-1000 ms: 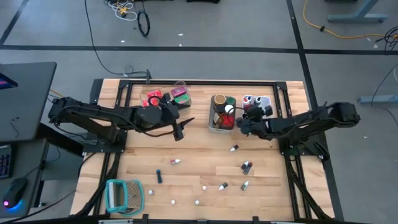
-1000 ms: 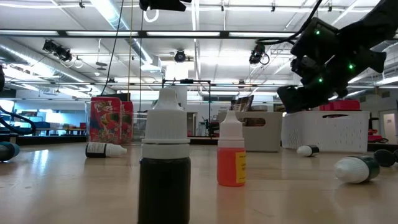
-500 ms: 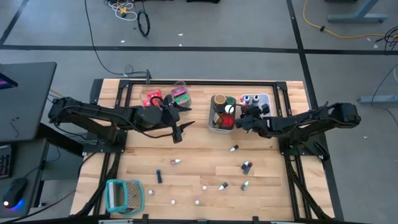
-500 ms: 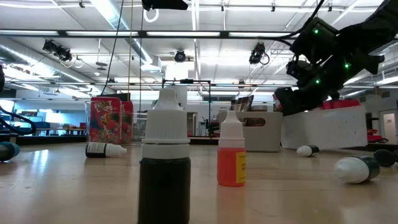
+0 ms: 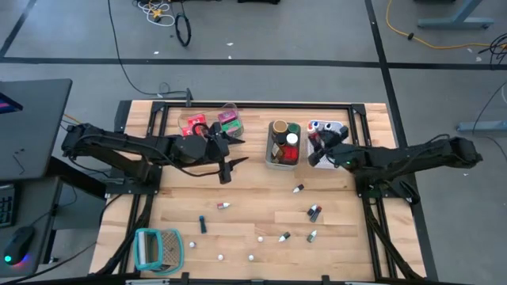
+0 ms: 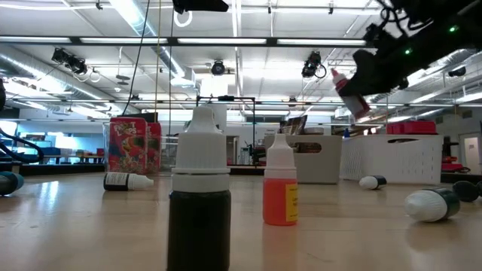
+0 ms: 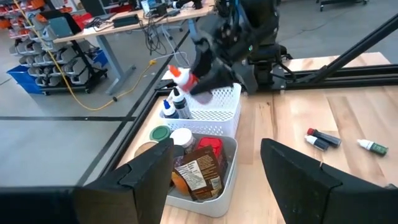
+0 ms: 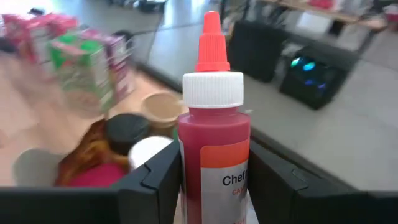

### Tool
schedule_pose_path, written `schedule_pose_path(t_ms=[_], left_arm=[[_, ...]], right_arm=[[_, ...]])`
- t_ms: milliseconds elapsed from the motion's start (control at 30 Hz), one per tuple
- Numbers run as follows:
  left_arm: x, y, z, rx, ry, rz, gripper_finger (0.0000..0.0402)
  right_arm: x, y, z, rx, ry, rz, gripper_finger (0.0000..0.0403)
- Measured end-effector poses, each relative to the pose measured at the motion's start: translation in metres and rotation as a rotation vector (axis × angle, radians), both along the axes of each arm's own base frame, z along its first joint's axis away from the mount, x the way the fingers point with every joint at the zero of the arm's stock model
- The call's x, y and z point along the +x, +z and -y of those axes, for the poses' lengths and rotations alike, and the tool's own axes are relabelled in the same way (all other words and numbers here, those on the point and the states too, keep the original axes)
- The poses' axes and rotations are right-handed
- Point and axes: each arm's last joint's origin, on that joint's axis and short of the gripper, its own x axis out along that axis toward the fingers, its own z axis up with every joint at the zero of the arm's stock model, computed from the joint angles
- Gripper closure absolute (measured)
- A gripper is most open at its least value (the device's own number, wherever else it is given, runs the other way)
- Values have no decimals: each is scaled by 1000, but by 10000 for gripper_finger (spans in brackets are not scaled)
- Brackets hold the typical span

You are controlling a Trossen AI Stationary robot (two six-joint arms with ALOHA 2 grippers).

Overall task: Pick & Place Kitchen Items
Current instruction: Put the large orange food coloring bottle into the white bin

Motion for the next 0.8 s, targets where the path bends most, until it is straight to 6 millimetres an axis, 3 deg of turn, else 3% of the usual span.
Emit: schedule_pose_path(t_ms=[100,200,367,800], left_arm=[[0,0,0,-8,-3,2,150],[0,0,0,-15,-1,5,150],[0,0,0,-18,0,10,150],[2,5,1,-41,-33,60,150]], right_arm=[[-12,-5,-1,-40,-62,26,238],[-23,-31,1,-52,-78,48,238],[-34,-57,6,-110,44,217,238],[-31,-79,15,85,-26,212,238]])
